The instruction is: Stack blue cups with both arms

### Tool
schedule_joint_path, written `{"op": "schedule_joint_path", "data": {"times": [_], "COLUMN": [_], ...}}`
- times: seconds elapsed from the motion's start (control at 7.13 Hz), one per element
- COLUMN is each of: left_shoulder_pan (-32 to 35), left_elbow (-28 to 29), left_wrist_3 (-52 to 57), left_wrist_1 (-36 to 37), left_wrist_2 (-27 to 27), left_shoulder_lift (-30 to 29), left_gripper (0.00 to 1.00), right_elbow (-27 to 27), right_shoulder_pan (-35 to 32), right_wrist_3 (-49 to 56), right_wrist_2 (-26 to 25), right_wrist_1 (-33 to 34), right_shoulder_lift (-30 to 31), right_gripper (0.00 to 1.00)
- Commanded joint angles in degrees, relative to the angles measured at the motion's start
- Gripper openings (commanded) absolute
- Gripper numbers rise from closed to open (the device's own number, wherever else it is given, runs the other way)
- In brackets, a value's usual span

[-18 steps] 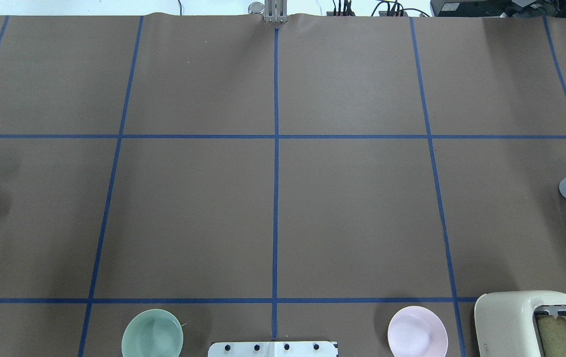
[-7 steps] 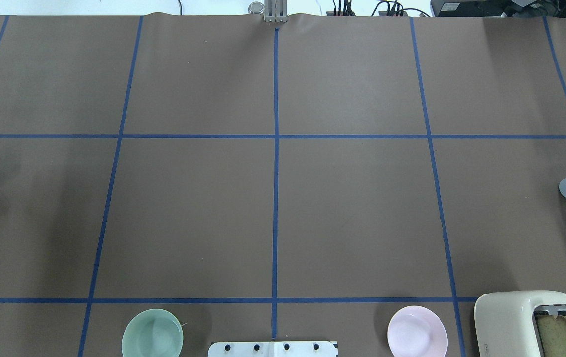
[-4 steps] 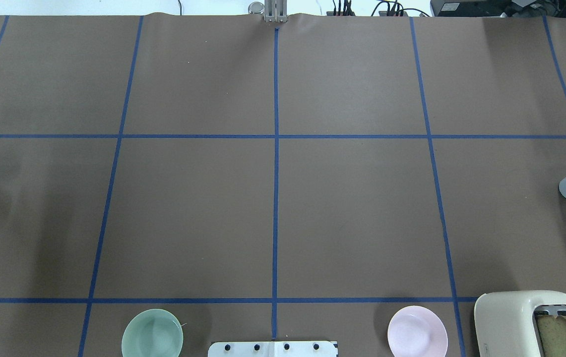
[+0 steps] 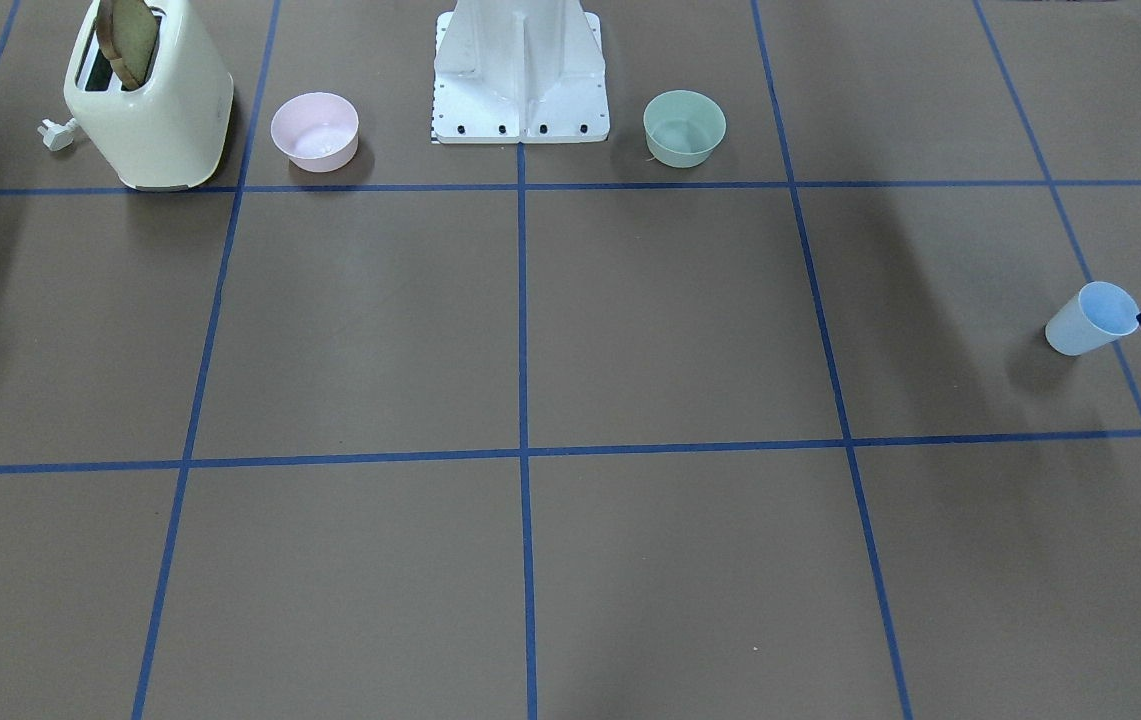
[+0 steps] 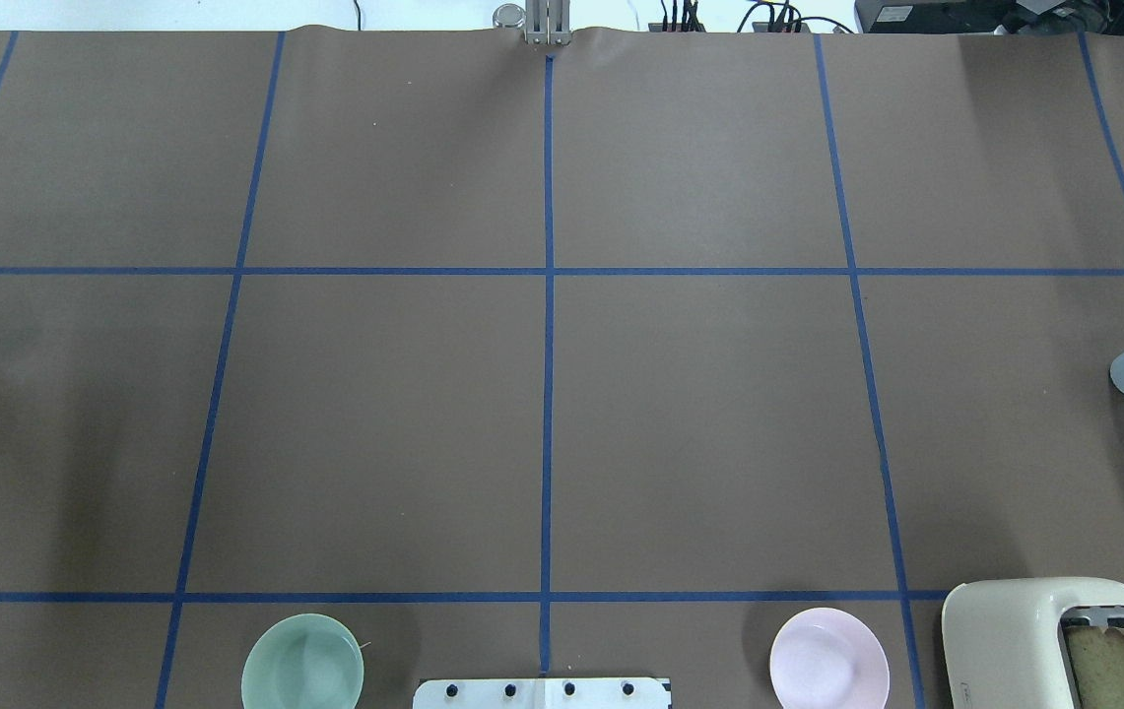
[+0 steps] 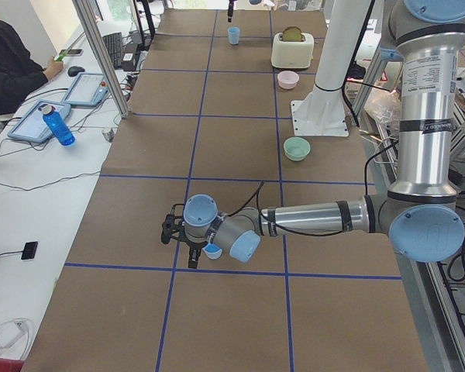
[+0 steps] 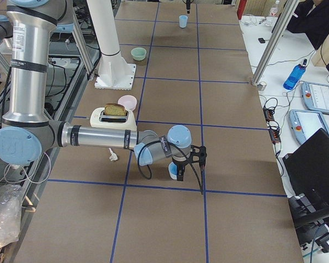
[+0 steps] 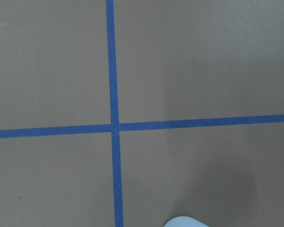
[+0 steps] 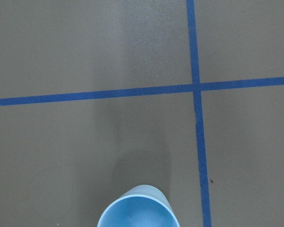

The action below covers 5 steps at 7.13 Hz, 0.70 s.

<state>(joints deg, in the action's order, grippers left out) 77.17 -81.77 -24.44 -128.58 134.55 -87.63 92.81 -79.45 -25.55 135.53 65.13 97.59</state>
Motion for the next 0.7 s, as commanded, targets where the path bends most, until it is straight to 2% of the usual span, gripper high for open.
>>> {"op": "schedule_joint_path", "data": {"times": [0.0,0.56], "left_shoulder_pan": [-0.5,-1.5], "left_elbow": [0.6,2.7], "left_wrist_3": [0.0,0.0], "left_wrist_1": [-1.7,-4.8], "left_wrist_2": [0.0,-0.1], "left_shoulder_lift": [0.4,1.5], "left_gripper": [0.98,0.98], "right_elbow": [0.0,0.0], "right_shoulder_pan": [0.0,0.0], "right_wrist_3": [0.0,0.0], "right_wrist_2": [0.1,0.1], "right_wrist_1": [0.1,0.1], "right_shoulder_lift": [-0.2,-0.4], "right_gripper": [1.00,1.00]}}
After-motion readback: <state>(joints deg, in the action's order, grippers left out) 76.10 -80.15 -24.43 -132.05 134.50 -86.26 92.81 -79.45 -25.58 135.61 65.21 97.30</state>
